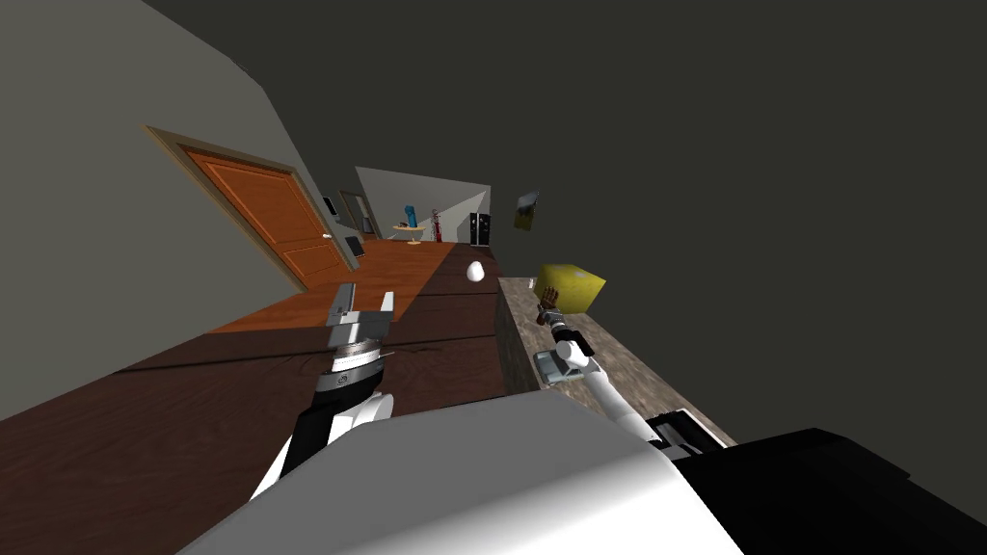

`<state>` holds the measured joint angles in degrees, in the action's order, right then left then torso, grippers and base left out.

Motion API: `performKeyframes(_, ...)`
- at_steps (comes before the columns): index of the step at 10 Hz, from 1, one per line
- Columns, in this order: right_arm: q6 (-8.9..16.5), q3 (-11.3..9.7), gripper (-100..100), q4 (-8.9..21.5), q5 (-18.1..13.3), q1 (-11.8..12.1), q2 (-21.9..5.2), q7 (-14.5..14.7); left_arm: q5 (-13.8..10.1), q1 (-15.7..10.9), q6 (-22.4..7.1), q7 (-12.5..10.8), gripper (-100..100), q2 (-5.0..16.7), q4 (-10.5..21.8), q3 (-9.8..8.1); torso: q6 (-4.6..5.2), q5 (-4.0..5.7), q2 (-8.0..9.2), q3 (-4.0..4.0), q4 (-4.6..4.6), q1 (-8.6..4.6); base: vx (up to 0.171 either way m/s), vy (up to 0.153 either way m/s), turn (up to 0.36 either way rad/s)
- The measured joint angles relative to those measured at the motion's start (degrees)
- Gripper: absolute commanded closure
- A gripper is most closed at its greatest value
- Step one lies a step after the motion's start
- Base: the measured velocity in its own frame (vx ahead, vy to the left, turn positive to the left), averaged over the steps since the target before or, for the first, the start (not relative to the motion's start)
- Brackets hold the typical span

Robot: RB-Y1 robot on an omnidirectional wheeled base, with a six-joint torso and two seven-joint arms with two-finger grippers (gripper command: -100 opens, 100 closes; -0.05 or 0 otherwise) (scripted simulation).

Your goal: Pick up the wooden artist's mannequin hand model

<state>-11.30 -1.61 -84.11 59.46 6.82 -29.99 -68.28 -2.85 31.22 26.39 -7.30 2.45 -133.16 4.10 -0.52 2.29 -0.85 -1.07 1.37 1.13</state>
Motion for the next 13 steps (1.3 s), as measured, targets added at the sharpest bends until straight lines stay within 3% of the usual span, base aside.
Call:
performKeyframes(4, 0.3, -0.16, -100, 0.2, 2.28, -0.28, 0.81, 6.28, 0.0, 0.0, 0.0, 0.0, 0, 0.0, 0.0, 0.0, -0.05, 0.51, -0.06, -0.18, 0.31, 0.26, 0.0, 0.0, 0.0)
performKeyframes(8, 0.35, -0.25, -100, 0.24, 2.34, -0.2, 0.91, 6.88, 0.0, 0.0, 0.0, 0.0, 0, 0.0, 0.0, 0.0, -0.03, 0.68, -0.01, -0.2, 0.41, 0.32, 0.002, 0.002, -0.009)
performKeyframes(11, 0.79, 1.42, -100, -2.53, 3.6, -0.41, -2.51, 5.76, 0.0, 0.01, 0.0, 0.0, 0, 0.0, 0.0, 0.0, -0.01, 0.6, -0.02, -0.17, 0.35, 0.4, 0.013, 0.014, -0.044)
performKeyframes(12, 0.97, 1.59, 100, -2.71, 3.65, -0.43, -2.54, 5.86, 0.0, 0.0, 0.0, 0.0, 0, 0.0, 0.0, 0.0, -0.02, 0.62, 0.01, -0.16, 0.35, 0.38, 0.0, 0.0, 0.0)
performKeyframes(13, 0.92, 1.64, 100, -2.66, 3.65, -0.42, -2.58, 5.85, 0.0, 0.0, 0.0, 0.0, 0, 0.0, 0.0, 0.0, -0.07, 0.64, 0.03, -0.15, 0.35, 0.38, 0.0, 0.0, 0.0)
